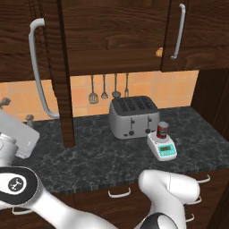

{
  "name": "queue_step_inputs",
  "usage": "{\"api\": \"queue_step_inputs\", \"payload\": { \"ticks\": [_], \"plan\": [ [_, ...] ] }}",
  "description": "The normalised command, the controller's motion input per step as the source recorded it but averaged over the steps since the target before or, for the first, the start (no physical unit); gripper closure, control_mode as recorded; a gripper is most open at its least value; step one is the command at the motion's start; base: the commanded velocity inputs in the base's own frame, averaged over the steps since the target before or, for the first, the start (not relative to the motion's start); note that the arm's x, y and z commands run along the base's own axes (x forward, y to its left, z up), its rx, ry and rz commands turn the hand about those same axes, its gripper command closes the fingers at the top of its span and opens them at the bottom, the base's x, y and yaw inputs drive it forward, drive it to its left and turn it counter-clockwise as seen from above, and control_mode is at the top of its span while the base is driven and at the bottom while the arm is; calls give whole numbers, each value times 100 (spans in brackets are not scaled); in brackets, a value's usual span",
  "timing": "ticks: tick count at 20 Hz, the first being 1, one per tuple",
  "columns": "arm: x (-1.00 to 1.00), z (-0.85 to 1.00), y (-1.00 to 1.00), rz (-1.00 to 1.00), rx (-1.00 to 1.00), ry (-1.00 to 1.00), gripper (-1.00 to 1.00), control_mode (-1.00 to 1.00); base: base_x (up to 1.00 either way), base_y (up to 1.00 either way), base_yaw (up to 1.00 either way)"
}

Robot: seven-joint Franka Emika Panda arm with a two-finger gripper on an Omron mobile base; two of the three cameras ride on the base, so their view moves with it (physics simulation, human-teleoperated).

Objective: Pick the canned food and place it on the digital scale for weighing, and close the cabinet.

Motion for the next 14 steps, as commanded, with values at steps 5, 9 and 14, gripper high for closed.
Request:
{"api": "queue_step_inputs", "payload": {
  "ticks": [5,9,14],
  "plan": [
    [7,24,-64,-30,12,-6,-100,-100,0,0,0],
    [19,23,-85,-26,17,-9,-100,-100,0,0,0],
    [51,28,-94,-19,20,-9,-100,-100,0,0,0]
  ]
}}
